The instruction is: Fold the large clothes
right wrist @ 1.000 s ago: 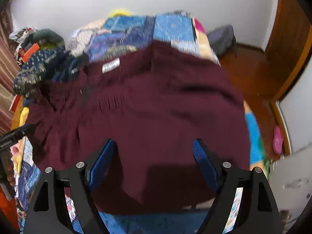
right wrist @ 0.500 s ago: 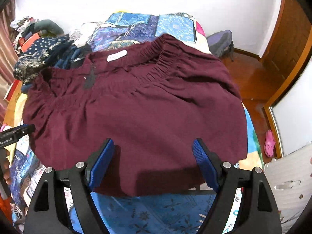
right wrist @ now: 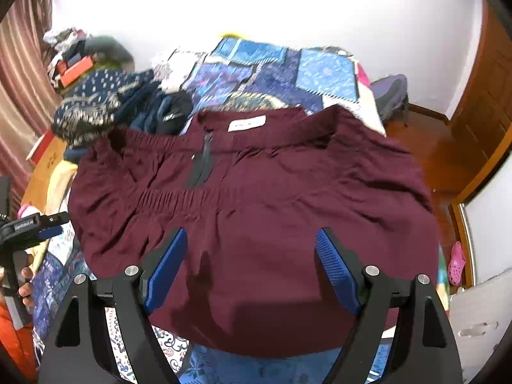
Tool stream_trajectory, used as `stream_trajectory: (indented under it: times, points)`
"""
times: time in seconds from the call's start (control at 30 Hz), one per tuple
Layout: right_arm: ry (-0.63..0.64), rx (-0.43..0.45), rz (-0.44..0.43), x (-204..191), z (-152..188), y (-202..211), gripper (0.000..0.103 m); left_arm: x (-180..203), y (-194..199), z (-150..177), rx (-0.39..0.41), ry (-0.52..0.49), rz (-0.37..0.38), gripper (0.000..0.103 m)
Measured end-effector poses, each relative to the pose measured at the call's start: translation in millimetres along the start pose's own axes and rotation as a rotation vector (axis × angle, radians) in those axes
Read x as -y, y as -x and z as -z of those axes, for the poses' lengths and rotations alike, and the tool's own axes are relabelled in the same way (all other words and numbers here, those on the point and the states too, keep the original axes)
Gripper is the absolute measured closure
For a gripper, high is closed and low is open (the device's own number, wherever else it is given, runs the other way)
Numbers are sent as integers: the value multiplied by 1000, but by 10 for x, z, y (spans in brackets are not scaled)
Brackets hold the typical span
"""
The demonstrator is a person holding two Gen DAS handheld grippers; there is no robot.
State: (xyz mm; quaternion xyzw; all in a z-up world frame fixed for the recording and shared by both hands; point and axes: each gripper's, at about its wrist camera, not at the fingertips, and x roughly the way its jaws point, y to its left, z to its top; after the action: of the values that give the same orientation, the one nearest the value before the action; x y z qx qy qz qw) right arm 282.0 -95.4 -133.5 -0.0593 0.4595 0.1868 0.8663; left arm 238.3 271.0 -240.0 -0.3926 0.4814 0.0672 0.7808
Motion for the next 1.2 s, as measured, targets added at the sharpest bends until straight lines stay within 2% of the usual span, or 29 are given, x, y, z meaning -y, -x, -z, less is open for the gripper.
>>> stream_trajectory:
  times: [0.1, 0.2, 0.43, 0.5, 0.6, 0.73, 0.8, 0.83, 0.87, 0.9, 1.0, 1.2]
  points:
    - [-4, -46, -20, -43, 22, -152, 23, -112, -282, -14, -71, 52, 42, 28]
    - [-28, -74, -35, -23, 54, -226, 23, -159, -483, -65, -99, 92, 88, 28]
    - [-25, -86, -14, -21, 45, -274, 23, -198, -830, -145, -115, 218, 232, 28]
    - [-23, -87, -7, -26, 36, -288, 23, -192, -901, -139, -99, 258, 280, 28]
    - [-24, -88, -2, -29, 26, -316, 23, -153, -945, -129, -71, 282, 312, 28]
    - [-25, -89, -1, -37, 17, -314, 23, -47, -979, -129, -42, 260, 295, 29]
    - [-27, -88, -4, -35, 22, -298, 23, 8, -920, -160, -18, 233, 281, 42]
    - [-30, -88, -5, -33, 28, -284, 23, 76, -870, -161, 4, 207, 263, 46]
    - [-32, -88, -6, -31, 34, -275, 23, 140, -819, -150, 24, 180, 244, 55]
    - [-33, -88, -6, -27, 38, -265, 23, 215, -755, -137, 47, 146, 219, 63]
    - [-29, -88, -1, -32, 50, -205, 23, 433, -523, -89, 117, 37, 148, 81]
    - [5, -48, 12, -78, 15, 9, 23, 738, 95, 9, 246, -113, 106, 84]
